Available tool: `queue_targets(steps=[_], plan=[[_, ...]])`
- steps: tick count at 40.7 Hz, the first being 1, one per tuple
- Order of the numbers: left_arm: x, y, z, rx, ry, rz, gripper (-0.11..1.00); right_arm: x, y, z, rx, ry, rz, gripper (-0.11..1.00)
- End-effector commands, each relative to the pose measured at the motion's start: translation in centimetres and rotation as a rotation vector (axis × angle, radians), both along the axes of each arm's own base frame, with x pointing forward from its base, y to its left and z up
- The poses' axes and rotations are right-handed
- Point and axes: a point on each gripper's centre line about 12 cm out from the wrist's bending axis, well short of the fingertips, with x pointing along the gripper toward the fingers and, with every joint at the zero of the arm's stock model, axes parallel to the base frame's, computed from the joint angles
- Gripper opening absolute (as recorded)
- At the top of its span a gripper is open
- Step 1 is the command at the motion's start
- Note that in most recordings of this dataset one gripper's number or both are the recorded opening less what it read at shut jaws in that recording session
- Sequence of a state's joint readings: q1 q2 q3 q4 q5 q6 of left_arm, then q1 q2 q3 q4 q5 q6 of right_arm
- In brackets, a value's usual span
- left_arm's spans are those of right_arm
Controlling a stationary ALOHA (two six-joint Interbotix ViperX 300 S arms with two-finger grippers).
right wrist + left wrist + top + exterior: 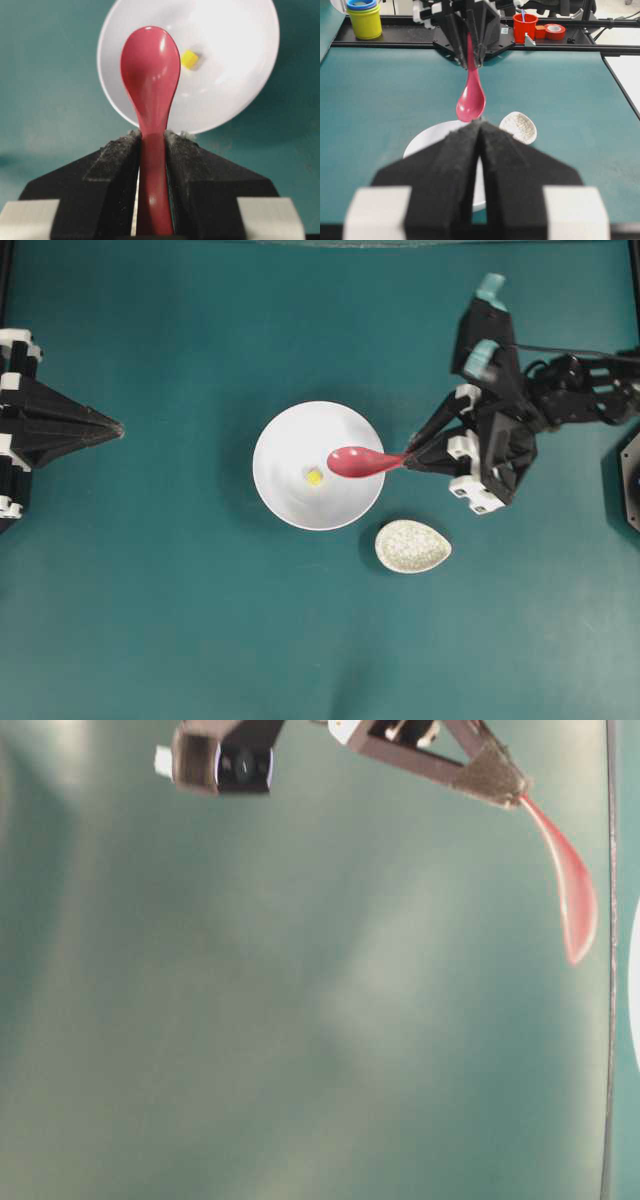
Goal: Scoop the yellow hexagonal prism block from the bowl with a spoon using the right arm.
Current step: 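Lower the spoon into the bowl and push it toward the yellow block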
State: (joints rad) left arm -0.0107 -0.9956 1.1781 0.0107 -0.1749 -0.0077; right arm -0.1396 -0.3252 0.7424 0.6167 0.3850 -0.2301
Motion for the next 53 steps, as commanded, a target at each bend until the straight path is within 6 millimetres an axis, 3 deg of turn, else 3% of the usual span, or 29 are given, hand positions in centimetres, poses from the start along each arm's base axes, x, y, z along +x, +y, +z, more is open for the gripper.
queue_targets(steps=[1,18,30,53], plan=[[0.3,0.0,1.0,0.003,-0.022,-0.002,-0.01,0.9,-0.3,1.3,-0.004,0.001,0.020,0.23],[0.4,0.0,0.8,0.003,-0.014,-0.002,-0.01,4.1,-1.1,0.5,-0.010,0.229,0.114,0.23],[0.4,0.0,0.8,0.004,-0.014,-0.002,-0.01,4.9,-2.2,0.6,-0.067,0.400,0.094,0.23],[0.4,-0.1,0.8,0.006,-0.015,-0.003,-0.01,6.6,-1.1,-0.2,-0.066,0.469,0.142,0.23]])
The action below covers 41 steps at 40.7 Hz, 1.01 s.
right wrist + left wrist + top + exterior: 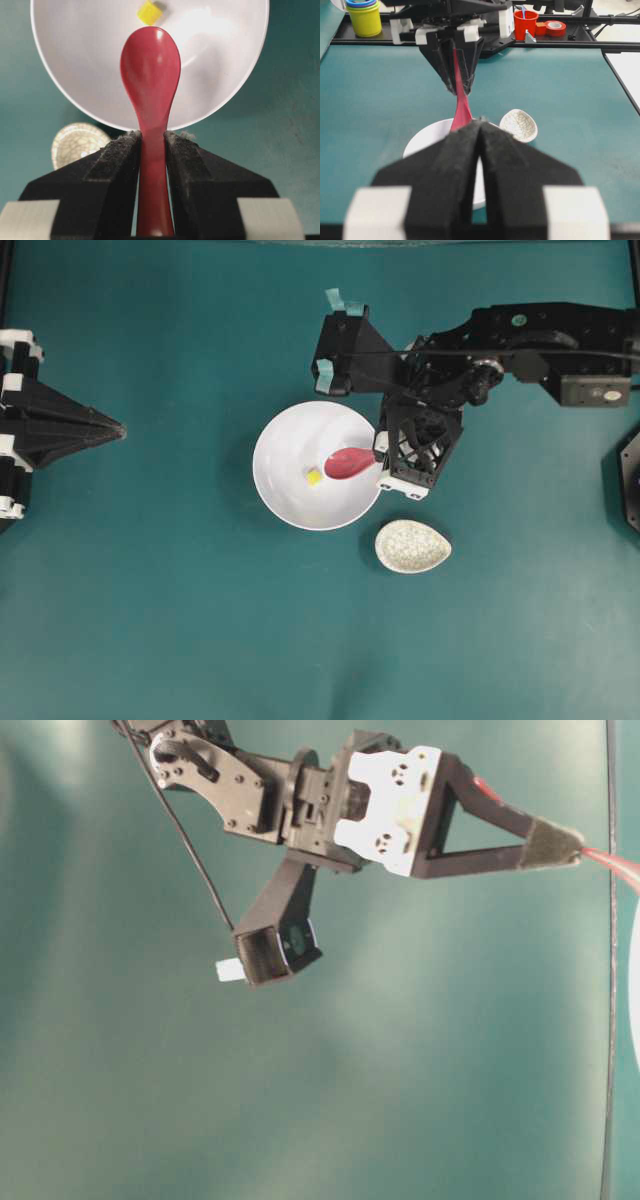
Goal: Scoop the yellow hexagonal prism block from the bowl with a spoon using the right arm.
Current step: 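Lower the spoon into the bowl and push it toward the yellow block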
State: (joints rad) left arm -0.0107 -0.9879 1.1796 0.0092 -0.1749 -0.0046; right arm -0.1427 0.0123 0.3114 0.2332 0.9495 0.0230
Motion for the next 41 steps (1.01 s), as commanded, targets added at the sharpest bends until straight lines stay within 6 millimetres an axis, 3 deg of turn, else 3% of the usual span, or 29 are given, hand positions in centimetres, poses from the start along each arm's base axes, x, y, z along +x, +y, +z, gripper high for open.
queue_targets(steps=[1,41], plan=[[0.3,0.0,1.0,0.004,-0.025,-0.002,-0.01,0.5,0.3,0.9,-0.004,-0.027,0.006,0.23],[0.1,0.0,1.3,-0.007,-0.038,-0.002,-0.01,1.9,0.5,-2.1,-0.007,-0.008,-0.005,0.23]])
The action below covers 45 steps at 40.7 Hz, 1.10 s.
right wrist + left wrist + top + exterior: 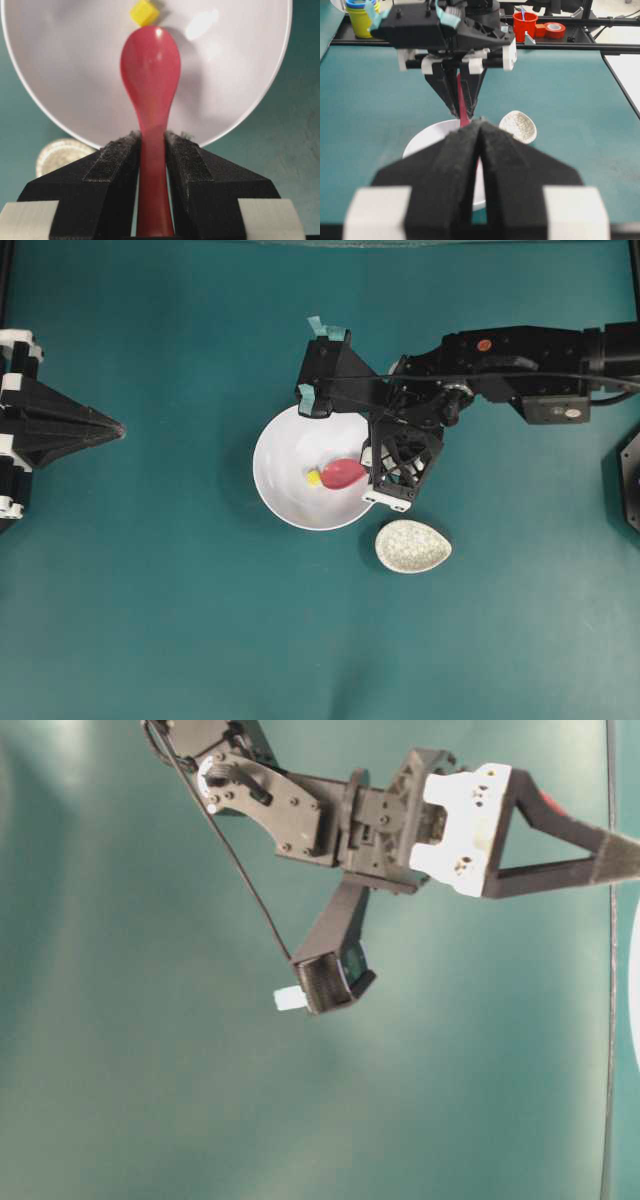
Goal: Scoop the yellow hexagonal prism block from the bowl with a spoon using the right arm.
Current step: 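Lower the spoon into the bowl and push it toward the yellow block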
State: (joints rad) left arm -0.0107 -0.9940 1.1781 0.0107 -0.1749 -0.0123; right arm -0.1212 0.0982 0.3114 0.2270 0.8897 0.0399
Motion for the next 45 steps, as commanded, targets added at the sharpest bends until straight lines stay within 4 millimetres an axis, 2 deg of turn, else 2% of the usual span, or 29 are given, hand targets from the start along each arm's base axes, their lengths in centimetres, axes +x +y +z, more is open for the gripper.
queue_targets(steps=[1,24,45], plan=[[0.2,0.0,1.1,-0.002,-0.029,-0.002,-0.01,0.6,0.0,1.1,-0.006,-0.039,0.000,0.23],[0.2,-0.1,1.2,0.000,-0.031,-0.003,-0.01,2.0,-0.2,0.5,-0.030,-0.126,-0.010,0.23],[0.2,-0.1,1.3,0.000,-0.037,-0.003,-0.01,3.8,-0.2,1.4,-0.054,-0.243,-0.020,0.23]])
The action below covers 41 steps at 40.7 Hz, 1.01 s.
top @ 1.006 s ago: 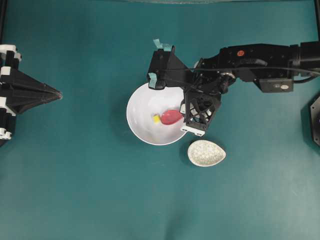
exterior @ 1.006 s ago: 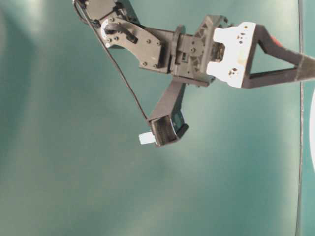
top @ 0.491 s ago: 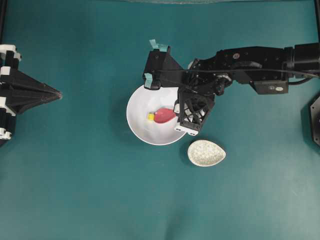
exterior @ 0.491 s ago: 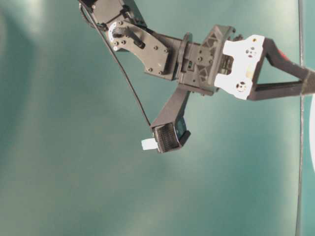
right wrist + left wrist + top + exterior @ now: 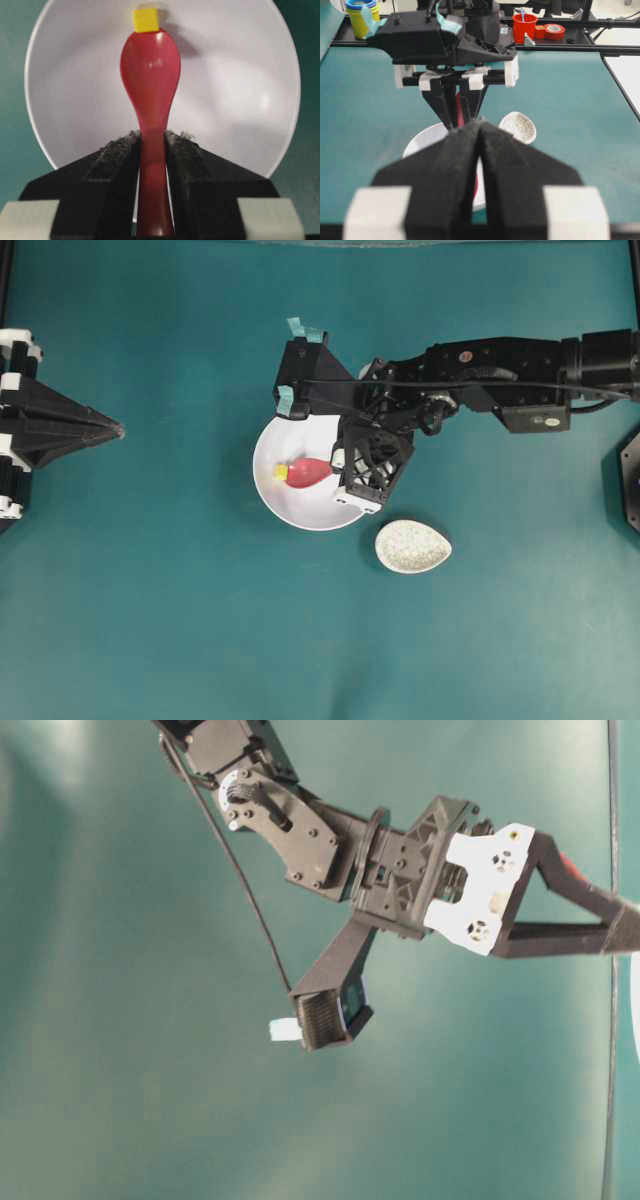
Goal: Scoop the yellow hexagonal prism block from the bowl with a spoon using the right arm.
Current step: 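Lower the spoon into the bowl and push it toward the yellow block, then slide the spoon under the yellow block with the right gripper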
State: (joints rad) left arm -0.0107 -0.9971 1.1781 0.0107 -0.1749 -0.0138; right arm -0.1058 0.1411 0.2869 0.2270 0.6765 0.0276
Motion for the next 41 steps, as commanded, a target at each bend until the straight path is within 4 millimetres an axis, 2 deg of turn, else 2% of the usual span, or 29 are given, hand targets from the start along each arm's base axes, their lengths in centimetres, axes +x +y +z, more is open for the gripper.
queue_targets(steps=[1,41], plan=[[0.2,0.0,1.1,0.001,-0.031,-0.002,-0.01,0.7,-0.1,1.6,-0.010,-0.063,-0.002,0.23],[0.2,0.0,1.2,0.001,-0.035,-0.002,-0.01,1.1,-0.5,3.5,-0.046,-0.155,-0.007,0.23]])
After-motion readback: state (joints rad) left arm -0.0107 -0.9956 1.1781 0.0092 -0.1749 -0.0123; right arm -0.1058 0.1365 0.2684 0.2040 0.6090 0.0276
